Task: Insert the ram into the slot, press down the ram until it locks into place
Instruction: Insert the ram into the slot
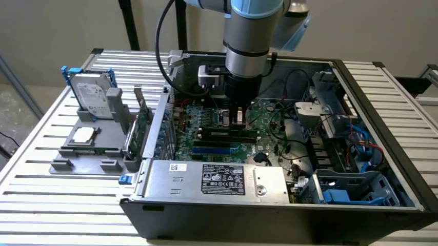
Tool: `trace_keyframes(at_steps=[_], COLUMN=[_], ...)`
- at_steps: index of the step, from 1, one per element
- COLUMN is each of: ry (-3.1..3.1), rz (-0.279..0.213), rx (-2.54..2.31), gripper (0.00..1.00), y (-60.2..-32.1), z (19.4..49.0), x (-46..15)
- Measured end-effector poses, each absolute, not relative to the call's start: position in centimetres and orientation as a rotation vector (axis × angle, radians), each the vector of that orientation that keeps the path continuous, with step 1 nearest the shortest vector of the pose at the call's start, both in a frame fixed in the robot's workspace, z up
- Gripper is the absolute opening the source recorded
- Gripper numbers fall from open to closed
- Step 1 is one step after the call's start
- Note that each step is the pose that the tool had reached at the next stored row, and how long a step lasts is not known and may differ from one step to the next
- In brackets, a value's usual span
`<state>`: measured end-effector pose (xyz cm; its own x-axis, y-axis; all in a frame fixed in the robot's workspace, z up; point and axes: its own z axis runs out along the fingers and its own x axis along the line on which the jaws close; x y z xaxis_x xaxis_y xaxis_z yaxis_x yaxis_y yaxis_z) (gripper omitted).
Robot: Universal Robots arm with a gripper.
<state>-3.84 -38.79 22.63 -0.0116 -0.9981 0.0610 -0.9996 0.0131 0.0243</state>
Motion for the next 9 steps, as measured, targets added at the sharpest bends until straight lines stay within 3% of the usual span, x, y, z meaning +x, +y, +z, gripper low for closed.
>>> trace_keyframes(at_steps=[9], ry=[-2.192], rz=[0.039], rx=[2.165], gripper=[0.14], y=[-38.79], z=[22.46], x=[-3.87])
